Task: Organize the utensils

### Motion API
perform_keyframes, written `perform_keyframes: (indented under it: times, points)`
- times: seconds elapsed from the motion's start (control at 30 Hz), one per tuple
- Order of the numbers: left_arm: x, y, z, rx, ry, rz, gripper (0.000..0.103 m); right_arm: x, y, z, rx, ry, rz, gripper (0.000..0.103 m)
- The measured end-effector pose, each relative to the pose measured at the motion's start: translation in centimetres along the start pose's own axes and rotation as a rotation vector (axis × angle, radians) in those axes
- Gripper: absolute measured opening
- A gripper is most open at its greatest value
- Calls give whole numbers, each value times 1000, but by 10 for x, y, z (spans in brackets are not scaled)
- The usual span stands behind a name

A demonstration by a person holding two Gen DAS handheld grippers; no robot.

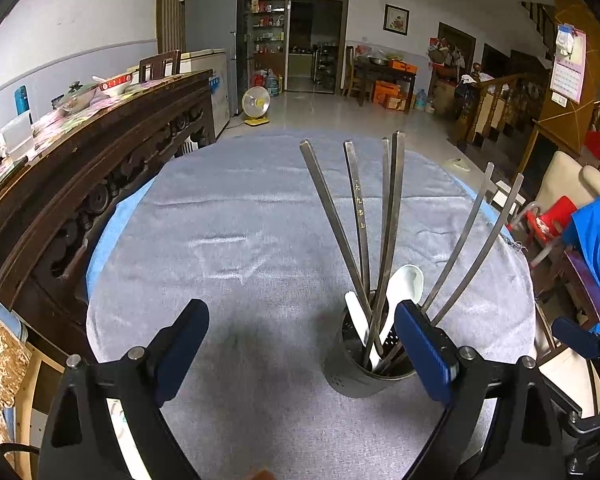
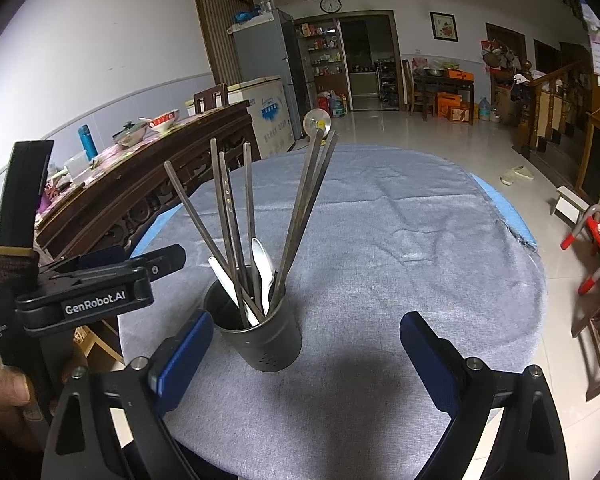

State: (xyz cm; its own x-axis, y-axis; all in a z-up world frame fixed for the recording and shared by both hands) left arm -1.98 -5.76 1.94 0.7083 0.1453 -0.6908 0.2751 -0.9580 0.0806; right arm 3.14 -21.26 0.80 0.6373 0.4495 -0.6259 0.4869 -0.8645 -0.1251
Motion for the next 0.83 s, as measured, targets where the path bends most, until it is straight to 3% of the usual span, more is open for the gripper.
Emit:
perform_keyframes:
  times: [0.47, 0.83]
  points:
    - [-3, 4, -2, 16, 18, 29, 94, 1, -2, -1, -8, 1, 3, 97]
    - [-8, 14, 0, 46, 45, 59, 101, 1, 0, 1, -3, -2, 5, 97]
Point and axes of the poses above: each gripper's, at about its wrist camera, not at the fingertips, and x roughly the way its jaws point, y to its right, z to its underside, the point moved 1 cm from there along x, roughly the way its jaws point, and after that the axes turned 2 degrees about -x, right-handed, at the moved point
